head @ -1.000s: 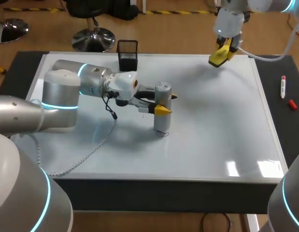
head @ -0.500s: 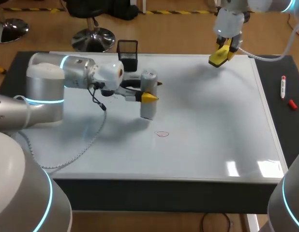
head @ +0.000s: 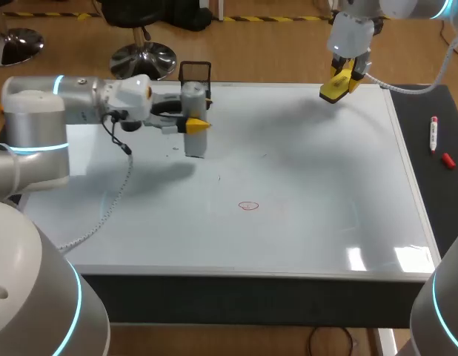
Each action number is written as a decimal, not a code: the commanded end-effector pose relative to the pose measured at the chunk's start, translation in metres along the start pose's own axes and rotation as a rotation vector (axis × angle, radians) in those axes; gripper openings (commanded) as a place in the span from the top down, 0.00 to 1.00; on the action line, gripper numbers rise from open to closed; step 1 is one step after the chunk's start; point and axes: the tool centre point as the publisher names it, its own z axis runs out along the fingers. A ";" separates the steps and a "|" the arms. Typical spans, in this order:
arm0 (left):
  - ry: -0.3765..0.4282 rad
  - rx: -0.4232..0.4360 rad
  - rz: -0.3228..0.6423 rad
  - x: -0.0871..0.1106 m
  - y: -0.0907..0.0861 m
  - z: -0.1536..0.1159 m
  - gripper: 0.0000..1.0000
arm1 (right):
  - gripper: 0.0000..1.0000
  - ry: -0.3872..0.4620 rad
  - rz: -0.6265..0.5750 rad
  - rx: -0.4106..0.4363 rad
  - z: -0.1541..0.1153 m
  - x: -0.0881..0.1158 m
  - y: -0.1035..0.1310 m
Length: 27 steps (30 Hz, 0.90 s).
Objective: Pick up the inspection probe, press it on each red-marked spot on the whiteboard one by one, put down the probe, pick up the eraser, and wipe off all the red marks.
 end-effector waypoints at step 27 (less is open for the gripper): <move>-0.006 0.000 0.004 -0.062 0.001 -0.066 1.00 | 1.00 0.003 -0.002 0.002 -0.001 0.000 0.000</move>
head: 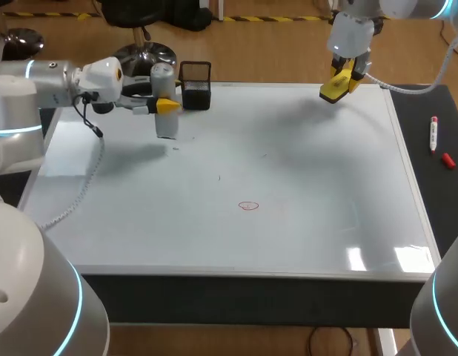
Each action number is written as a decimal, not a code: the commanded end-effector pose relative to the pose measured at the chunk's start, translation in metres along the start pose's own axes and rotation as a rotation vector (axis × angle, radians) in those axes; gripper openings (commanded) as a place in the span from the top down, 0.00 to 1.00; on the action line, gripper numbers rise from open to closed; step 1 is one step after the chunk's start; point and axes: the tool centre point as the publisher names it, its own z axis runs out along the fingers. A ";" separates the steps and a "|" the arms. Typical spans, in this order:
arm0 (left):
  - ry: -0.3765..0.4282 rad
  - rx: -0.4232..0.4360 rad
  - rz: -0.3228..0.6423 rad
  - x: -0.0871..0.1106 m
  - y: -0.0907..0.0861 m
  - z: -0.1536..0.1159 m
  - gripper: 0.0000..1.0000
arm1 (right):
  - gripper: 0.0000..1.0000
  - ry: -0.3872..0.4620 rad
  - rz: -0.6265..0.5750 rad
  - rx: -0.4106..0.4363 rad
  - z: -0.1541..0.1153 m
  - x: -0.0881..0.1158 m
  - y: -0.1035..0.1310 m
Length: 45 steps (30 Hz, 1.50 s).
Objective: Pick up the inspection probe, press it on each red-marked spot on the whiteboard one by one, put down the probe, pick up the eraser, and wipe off all the red marks.
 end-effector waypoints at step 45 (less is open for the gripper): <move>-0.028 -0.007 0.015 -0.002 -0.006 -0.011 1.00 | 1.00 -0.006 -0.206 0.015 0.004 0.008 0.068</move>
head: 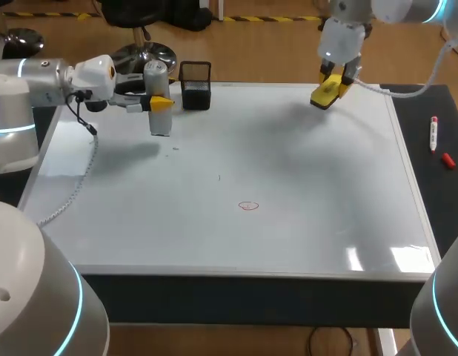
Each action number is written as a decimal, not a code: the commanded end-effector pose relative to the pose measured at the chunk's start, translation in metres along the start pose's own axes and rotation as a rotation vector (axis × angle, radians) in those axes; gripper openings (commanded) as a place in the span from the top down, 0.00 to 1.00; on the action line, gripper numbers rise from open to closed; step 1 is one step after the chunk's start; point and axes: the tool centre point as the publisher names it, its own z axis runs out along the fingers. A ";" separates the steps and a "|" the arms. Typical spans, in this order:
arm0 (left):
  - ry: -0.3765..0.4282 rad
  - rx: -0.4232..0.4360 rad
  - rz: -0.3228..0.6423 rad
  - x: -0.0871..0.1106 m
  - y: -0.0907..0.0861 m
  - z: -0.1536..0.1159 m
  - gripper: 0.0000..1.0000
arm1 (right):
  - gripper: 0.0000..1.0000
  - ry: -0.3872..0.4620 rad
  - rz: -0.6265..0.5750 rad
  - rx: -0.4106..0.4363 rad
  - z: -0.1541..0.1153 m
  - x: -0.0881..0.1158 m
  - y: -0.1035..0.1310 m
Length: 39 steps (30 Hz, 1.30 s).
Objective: Pick up the inspection probe, press it on each red-marked spot on the whiteboard one by one, put down the probe, pick up the eraser, and wipe off all the red marks.
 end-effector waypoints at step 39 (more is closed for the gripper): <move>-0.004 -0.002 0.001 0.001 -0.002 0.000 1.00 | 1.00 0.003 -0.464 -0.019 0.054 -0.008 0.290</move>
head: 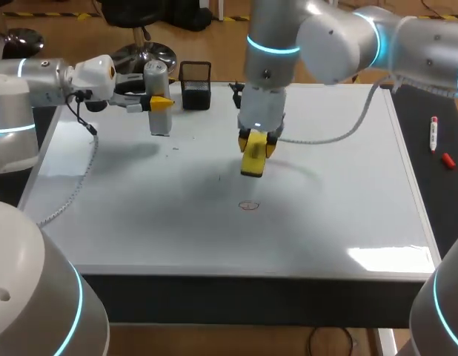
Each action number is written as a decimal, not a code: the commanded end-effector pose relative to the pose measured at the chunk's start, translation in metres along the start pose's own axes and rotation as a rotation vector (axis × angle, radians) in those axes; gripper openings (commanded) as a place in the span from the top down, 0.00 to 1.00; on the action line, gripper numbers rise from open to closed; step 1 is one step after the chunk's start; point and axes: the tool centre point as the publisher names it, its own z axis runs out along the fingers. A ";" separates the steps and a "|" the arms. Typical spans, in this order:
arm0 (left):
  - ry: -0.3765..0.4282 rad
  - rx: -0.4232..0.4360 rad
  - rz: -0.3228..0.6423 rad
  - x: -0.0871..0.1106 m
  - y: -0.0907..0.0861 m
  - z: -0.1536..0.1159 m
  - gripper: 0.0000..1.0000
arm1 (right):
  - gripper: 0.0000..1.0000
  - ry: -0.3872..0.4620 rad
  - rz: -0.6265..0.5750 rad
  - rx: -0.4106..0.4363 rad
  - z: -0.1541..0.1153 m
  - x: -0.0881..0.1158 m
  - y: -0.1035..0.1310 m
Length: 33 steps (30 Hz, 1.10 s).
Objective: Pick up the inspection probe, press it on each red-marked spot on the whiteboard one by one, put down the probe, pick up the eraser, and wipe off all the red marks.
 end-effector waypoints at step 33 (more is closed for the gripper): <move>-0.004 -0.002 0.001 0.001 -0.002 0.000 1.00 | 1.00 0.033 -0.060 -0.033 0.010 0.000 0.039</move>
